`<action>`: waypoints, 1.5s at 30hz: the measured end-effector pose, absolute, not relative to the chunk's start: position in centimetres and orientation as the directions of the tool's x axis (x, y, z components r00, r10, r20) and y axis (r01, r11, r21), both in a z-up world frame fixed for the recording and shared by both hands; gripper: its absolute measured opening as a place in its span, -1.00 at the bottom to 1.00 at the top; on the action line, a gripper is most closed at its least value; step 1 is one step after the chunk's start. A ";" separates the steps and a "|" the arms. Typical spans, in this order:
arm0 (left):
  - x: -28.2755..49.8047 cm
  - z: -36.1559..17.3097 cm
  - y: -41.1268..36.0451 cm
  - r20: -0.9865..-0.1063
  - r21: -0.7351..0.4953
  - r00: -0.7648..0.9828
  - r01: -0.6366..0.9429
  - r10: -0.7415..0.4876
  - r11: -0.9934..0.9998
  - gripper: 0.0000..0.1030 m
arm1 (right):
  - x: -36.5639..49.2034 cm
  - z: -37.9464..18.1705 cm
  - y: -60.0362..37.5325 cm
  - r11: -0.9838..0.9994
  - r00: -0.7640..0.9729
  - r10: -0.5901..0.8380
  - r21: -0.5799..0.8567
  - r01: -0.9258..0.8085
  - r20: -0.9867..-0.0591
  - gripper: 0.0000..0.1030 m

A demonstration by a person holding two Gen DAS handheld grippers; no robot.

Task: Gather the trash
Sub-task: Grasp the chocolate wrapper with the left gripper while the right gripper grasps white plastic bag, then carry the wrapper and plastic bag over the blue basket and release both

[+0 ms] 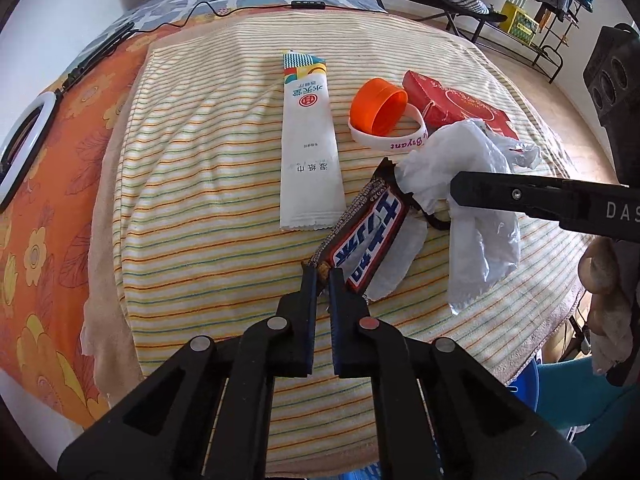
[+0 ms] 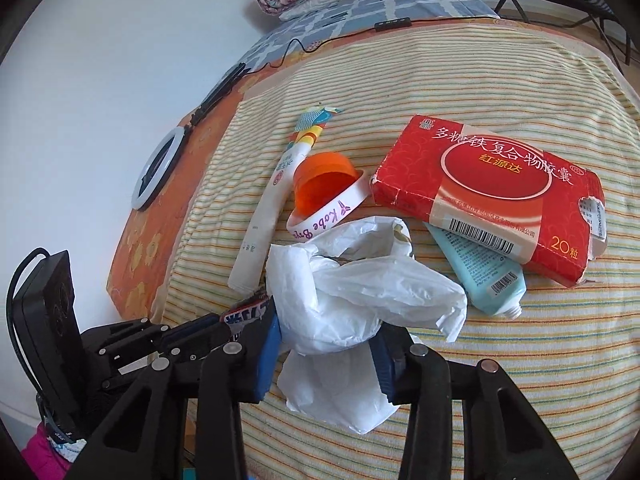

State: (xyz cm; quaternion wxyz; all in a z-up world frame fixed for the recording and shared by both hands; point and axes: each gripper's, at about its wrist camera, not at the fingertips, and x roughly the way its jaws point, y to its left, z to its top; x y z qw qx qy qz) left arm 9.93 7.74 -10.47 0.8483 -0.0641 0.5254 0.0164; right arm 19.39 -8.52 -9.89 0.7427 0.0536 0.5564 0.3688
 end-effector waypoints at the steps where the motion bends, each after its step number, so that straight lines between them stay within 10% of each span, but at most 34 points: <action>1: 9.7 -10.4 7.8 -0.893 -0.089 0.449 -0.095 -0.037 0.991 -0.93 | 19.2 -9.6 -8.7 0.718 0.109 0.612 0.493 -0.493 -0.783 -0.19; 45: -5.9 -10.1 -2.2 -0.891 -0.072 0.449 0.014 -0.071 0.997 -0.94 | 0.8 -8.5 -21.7 0.688 0.099 0.575 0.414 -0.596 -0.812 -0.19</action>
